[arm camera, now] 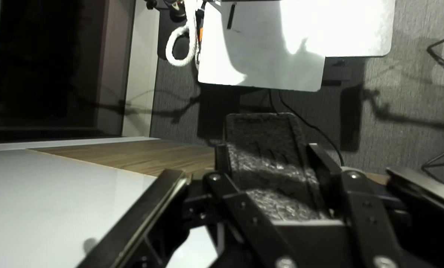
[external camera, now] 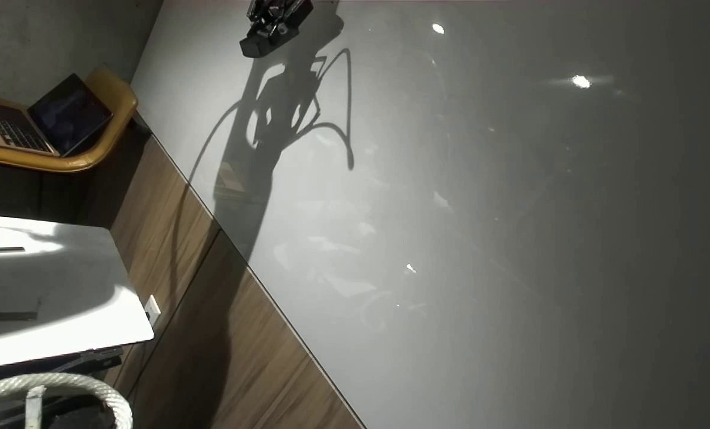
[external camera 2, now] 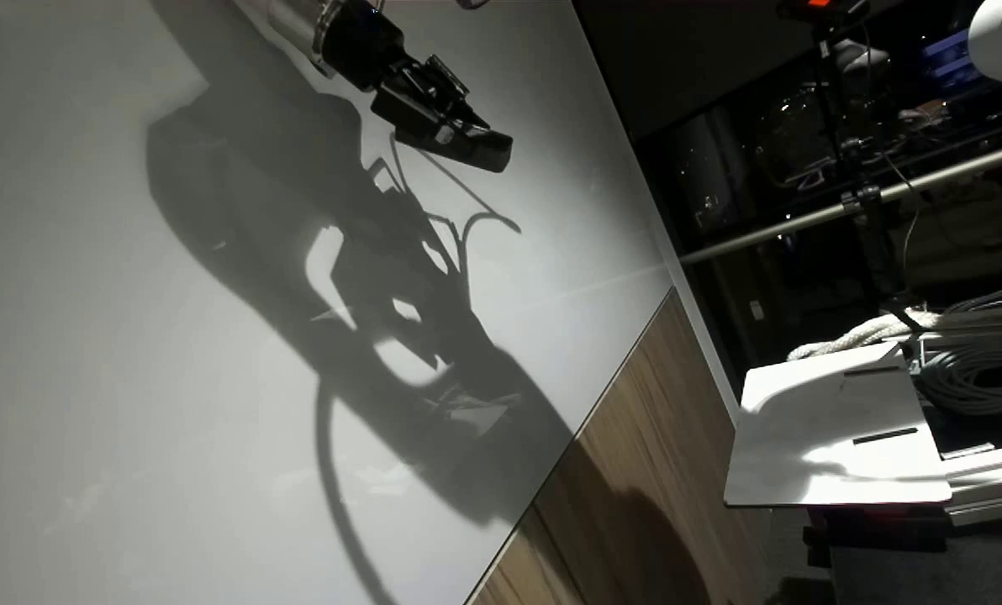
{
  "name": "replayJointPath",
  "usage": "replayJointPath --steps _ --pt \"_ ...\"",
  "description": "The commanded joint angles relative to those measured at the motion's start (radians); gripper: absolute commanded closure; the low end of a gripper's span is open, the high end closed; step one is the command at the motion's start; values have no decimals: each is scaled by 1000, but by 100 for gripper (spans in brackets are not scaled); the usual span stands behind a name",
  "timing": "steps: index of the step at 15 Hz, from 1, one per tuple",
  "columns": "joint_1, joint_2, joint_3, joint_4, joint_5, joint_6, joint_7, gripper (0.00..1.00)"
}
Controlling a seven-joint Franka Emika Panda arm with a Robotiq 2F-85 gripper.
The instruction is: Erase the drawings on the whiteboard
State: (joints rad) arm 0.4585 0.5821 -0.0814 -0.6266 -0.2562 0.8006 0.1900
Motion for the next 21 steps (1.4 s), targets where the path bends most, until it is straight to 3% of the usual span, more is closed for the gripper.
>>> replayJointPath --steps 1,16,17,21 --pt "-6 -110 12 -192 36 20 37 71" --pt "-16 -529 -9 -970 59 506 218 71" --pt "-100 -556 79 -1020 49 532 242 71" --pt "-197 -669 122 -1246 107 642 269 71"
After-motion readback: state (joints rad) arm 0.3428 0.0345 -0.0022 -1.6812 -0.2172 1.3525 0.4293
